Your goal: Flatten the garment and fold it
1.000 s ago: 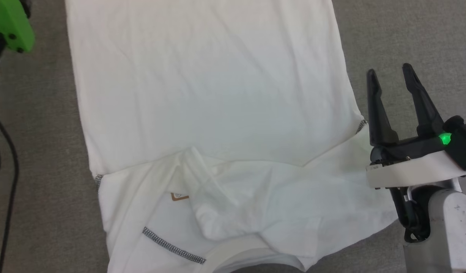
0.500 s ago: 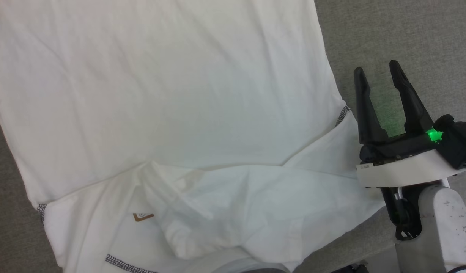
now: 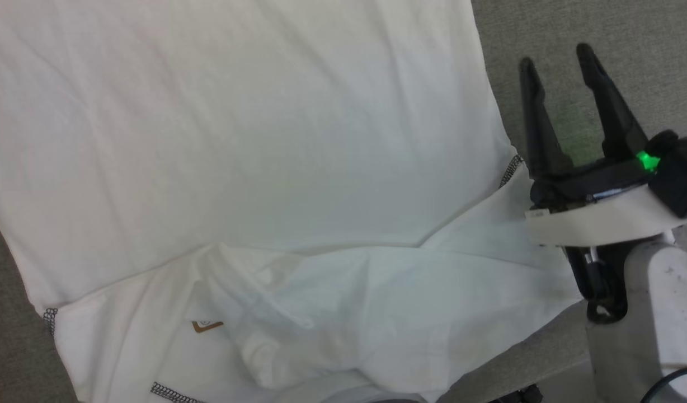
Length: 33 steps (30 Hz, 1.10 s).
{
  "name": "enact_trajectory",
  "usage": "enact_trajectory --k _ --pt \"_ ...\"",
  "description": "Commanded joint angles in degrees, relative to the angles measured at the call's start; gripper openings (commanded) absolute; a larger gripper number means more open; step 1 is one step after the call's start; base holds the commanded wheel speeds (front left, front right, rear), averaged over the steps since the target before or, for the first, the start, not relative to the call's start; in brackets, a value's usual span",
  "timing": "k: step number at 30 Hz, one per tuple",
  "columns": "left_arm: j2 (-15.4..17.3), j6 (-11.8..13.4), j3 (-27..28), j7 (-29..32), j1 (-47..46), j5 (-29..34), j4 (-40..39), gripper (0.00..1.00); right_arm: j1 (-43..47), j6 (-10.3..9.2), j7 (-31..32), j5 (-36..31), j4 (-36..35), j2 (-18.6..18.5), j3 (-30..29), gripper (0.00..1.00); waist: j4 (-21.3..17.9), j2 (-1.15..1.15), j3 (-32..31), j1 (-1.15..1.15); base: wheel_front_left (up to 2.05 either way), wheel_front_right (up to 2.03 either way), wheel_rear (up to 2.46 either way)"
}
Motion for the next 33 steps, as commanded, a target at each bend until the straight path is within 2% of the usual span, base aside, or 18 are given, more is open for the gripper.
enact_trajectory --k 1,7,11,15,18,21,27,33 --pt "-0.55 -0.26 -0.99 1.97 3.74 -0.63 1.15 0.0 -2.8 -0.09 1.02 -0.48 -0.66 -0.14 0.26 1.0 0.49 0.0 -0.07 -0.01 0.0 0.0 0.0" --pt "-1.43 -1.68 -1.73 -0.94 3.42 -1.01 -0.76 0.0 -16.92 -0.09 7.92 0.69 2.71 -1.05 0.85 1.0 1.64 0.0 0.01 -0.01 0.0 0.0 0.0" --pt "-2.33 -2.95 -2.76 -4.0 2.11 -0.59 -0.69 0.0 -29.63 -0.09 15.01 2.39 12.09 -0.71 -1.34 1.0 3.22 0.0 0.45 -0.01 0.0 0.0 0.0" --pt "-4.03 -4.13 -3.86 -6.88 0.69 -0.62 -0.11 0.0 -41.34 -0.09 24.02 2.81 24.55 -0.25 -4.41 1.0 5.63 0.0 1.02 -0.01 0.0 0.0 0.0" --pt "-5.54 -5.25 -4.83 -9.19 -0.64 -0.71 0.48 0.0 -48.65 -0.09 30.87 1.19 33.32 -0.04 -7.91 1.0 7.89 0.0 1.66 -0.01 0.0 0.0 0.0" --pt "-7.07 -6.3 -5.8 -11.2 -2.02 -0.81 0.7 0.0 -54.39 -0.09 36.62 -2.38 39.15 0.05 -10.83 1.0 9.99 0.0 2.62 -0.01 0.0 0.0 0.0" --pt "-9.3 -7.89 -7.22 -14.37 -4.46 -0.96 0.83 0.0 -61.06 -0.09 45.32 -10.44 44.13 0.13 -14.6 1.0 13.42 0.0 4.75 -0.01 0.0 0.0 0.0" --pt "-10.62 -8.73 -8.28 -16.05 -6.14 -0.97 1.08 0.0 -63.78 -0.09 52.21 -14.36 45.33 0.16 -17.33 0.99 15.8 0.0 6.33 -0.01 0.0 0.0 0.0"
